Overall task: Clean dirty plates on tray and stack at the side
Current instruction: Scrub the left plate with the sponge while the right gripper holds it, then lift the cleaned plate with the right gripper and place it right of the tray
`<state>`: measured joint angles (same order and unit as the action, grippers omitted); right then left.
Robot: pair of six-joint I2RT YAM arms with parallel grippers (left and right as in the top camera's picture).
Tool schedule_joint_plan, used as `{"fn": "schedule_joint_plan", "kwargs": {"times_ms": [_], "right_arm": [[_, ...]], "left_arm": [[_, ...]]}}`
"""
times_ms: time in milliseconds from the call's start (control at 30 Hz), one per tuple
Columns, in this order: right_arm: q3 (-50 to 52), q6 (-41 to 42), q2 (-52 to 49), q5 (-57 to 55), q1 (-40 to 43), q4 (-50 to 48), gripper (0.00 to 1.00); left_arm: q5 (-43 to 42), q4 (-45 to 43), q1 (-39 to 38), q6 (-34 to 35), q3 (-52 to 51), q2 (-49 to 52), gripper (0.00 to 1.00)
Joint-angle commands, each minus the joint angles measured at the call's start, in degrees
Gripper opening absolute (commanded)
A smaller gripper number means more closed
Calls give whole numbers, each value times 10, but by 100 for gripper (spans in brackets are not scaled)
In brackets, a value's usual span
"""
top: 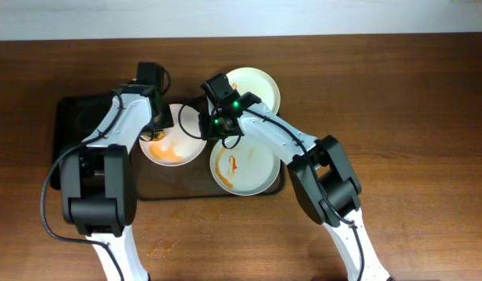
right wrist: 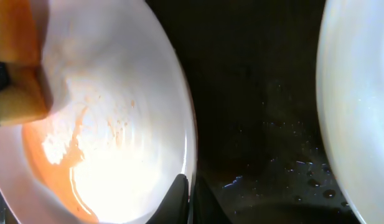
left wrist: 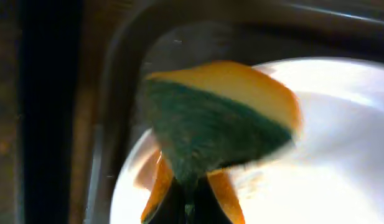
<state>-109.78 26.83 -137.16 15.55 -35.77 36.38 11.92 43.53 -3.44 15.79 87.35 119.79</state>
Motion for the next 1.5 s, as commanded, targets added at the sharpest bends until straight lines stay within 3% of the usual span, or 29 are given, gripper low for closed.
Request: {"fn": "schedule_joint_plan", "kwargs": {"times_ms": [0, 67, 167, 233, 333, 400, 533, 633, 700, 867, 933, 967, 1033, 1100, 1300, 1467], "right_arm": [[-10, -8, -2, -5, 2, 3, 4], [-10, -8, -2, -5, 2, 3, 4], [-10, -8, -2, -5, 2, 3, 4], [-10, -8, -2, -5, 2, 5, 4], [-10, -8, -2, -5, 2, 5, 4], [-10, -8, -2, -5, 2, 5, 4], [-10, -8, -2, -6, 2, 5, 4], [-10, -8, -2, -8, 2, 5, 4], [-10, -8, -2, -8, 2, 7, 4], [-10, -8, -4, -8, 2, 7, 4], [-10, -8, -16, -1, 2, 7, 16], [-10, -5, -19, 12, 2, 7, 16], [-10, -2, -20, 19, 0, 8, 16], [-10, -2, -20, 19, 0, 11, 4], [-35, -4, 2, 7, 14, 37, 4], [-136, -58, 63, -139, 0, 148, 4]], "left_arm": [[-203, 10, -2, -75, 2, 5, 1], [-294, 42, 1, -112, 2, 5, 1], [-300, 147, 7, -136, 2, 5, 1], [-213, 205, 28, -138, 2, 5, 1], [-33, 202, 69, -7, 2, 5, 1], [-1, 173, 83, 52, 2, 5, 1], [-103, 57, 67, 63, 2, 5, 1], [-304, 6, 39, -68, 2, 5, 1], [-373, 13, 43, -104, 2, 5, 1], [-329, 16, 93, -60, 3, 5, 1], [-329, 22, 105, -60, 3, 5, 1], [-329, 23, 108, -60, 3, 5, 1], [-329, 23, 108, -61, 3, 5, 1], [-332, 26, 108, -67, 16, 4, 1], [-331, 151, 108, -67, 194, -6, 1], [-298, 146, 111, -66, 217, -10, 1]]}}
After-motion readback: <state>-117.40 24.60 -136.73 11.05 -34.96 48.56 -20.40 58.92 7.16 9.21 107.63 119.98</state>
